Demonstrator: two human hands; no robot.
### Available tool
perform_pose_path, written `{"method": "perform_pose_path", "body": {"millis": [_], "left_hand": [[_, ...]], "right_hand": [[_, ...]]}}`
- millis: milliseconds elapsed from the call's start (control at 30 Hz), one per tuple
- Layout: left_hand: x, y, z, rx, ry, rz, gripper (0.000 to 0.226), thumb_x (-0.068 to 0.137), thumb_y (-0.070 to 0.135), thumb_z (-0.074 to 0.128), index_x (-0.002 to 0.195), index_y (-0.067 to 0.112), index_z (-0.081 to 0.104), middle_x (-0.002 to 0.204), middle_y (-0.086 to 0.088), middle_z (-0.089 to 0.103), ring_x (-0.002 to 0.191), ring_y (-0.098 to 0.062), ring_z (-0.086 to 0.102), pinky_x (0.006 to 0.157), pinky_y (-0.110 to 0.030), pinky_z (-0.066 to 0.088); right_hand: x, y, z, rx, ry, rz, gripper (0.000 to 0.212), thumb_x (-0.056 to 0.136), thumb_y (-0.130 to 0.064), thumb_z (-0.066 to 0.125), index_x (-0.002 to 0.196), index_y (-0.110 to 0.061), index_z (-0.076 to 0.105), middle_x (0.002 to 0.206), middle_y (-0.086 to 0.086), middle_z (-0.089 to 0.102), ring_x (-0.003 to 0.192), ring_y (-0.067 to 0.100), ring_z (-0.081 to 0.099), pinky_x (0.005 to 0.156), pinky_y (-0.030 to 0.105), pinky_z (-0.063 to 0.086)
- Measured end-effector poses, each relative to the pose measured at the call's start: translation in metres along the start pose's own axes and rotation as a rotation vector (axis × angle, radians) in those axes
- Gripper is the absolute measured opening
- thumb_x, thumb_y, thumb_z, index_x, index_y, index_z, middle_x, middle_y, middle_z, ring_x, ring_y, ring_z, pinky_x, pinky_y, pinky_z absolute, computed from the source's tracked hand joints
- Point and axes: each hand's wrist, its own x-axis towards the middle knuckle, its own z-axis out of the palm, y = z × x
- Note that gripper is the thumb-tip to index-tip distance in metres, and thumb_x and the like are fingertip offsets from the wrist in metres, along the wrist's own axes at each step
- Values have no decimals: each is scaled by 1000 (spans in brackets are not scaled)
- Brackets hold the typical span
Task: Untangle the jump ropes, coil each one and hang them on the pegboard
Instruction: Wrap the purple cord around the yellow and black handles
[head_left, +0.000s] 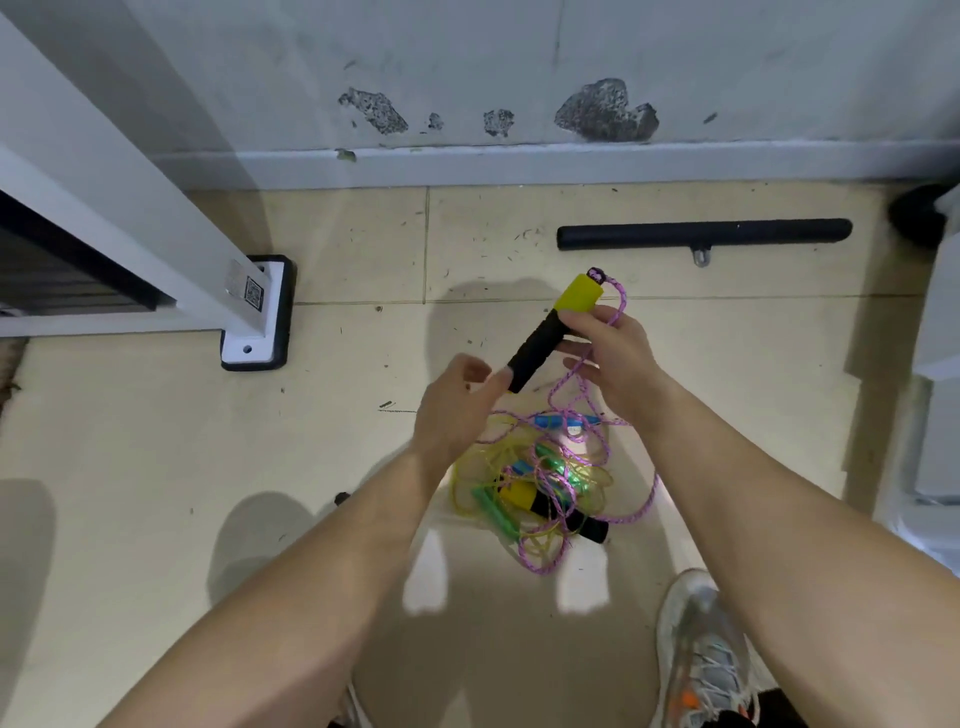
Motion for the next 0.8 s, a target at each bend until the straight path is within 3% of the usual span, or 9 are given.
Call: {"method": "perform_pose_path", "body": {"millis": [67, 133, 267, 333, 400, 500, 633, 700, 800], "left_hand": [[-4, 31, -11, -129, 42, 95, 37, 91, 46, 64, 120, 22, 60, 118, 9, 62, 111, -9, 55, 90, -25, 40], [-9, 60, -21, -258, -83, 77, 46, 90, 50, 64, 126, 22, 56, 115, 2, 66, 106, -10, 62, 84, -23, 45], [-22, 92, -43, -128, -233, 131, 43, 96, 51, 57, 112, 11, 63, 87, -6, 74, 66, -6, 67, 62, -24, 48], [-30, 96, -54, -40, -240, 174, 43, 99, 48, 53, 104, 8, 67, 79, -4, 72, 61, -9, 62, 63, -26, 46], [-37, 96, -61, -90, -231, 159, 43, 102, 42, 49, 96, 3, 65, 76, -4, 67, 65, -17, 60, 66, -30, 47], [-47, 98, -78, -557, -122, -32, 35, 107, 33, 42, 87, 7, 55, 73, -5, 59, 61, -22, 63, 58, -31, 53], [-46, 90, -134, -1272, 61, -195, 35, 103, 45, 42, 81, 18, 46, 66, 4, 48, 44, -10, 43, 43, -16, 38], [-47, 83, -157, -1317, 200, -171, 35, 94, 51, 55, 76, 23, 45, 62, 7, 44, 44, -9, 39, 44, -17, 35], [-56, 74, -153, -916, 248, -123, 25, 86, 31, 73, 77, 21, 52, 62, 4, 44, 44, -11, 39, 44, -19, 36]], "right_hand": [[-13, -16, 4, -83, -96, -19, 11, 91, -26, 71, 97, -16, 70, 100, 4, 77, 91, 23, 75, 78, 33, 52], [-25, -29, 10, -195, -155, -45, 16, 90, -28, 72, 96, -14, 73, 93, 1, 76, 84, 19, 74, 72, 31, 50], [-53, -47, 17, -470, -175, -168, 46, 88, -41, 72, 81, 5, 65, 67, 10, 49, 64, 20, 46, 55, 30, 31], [-64, -50, 16, -541, -182, -202, 52, 85, -47, 72, 67, -2, 53, 61, 7, 35, 58, 19, 34, 56, 31, 24], [-73, -50, 10, -640, -164, -214, 49, 83, -51, 74, 64, -11, 52, 56, -1, 37, 53, 16, 35, 55, 30, 26], [-81, -44, -12, -848, -108, -219, 44, 85, -50, 73, 65, -16, 53, 59, -4, 49, 57, 14, 47, 56, 29, 35], [-85, -22, -67, -1124, 52, -109, 42, 96, -39, 58, 63, -15, 49, 63, 2, 54, 71, 29, 54, 58, 33, 35], [-90, -13, -92, -1024, 109, -2, 37, 99, -36, 56, 69, -13, 55, 69, 6, 60, 74, 30, 58, 68, 34, 45], [-102, -15, -94, -587, 124, 80, 35, 103, -30, 51, 74, -11, 57, 72, 12, 56, 59, 24, 54, 67, 39, 55]]}}
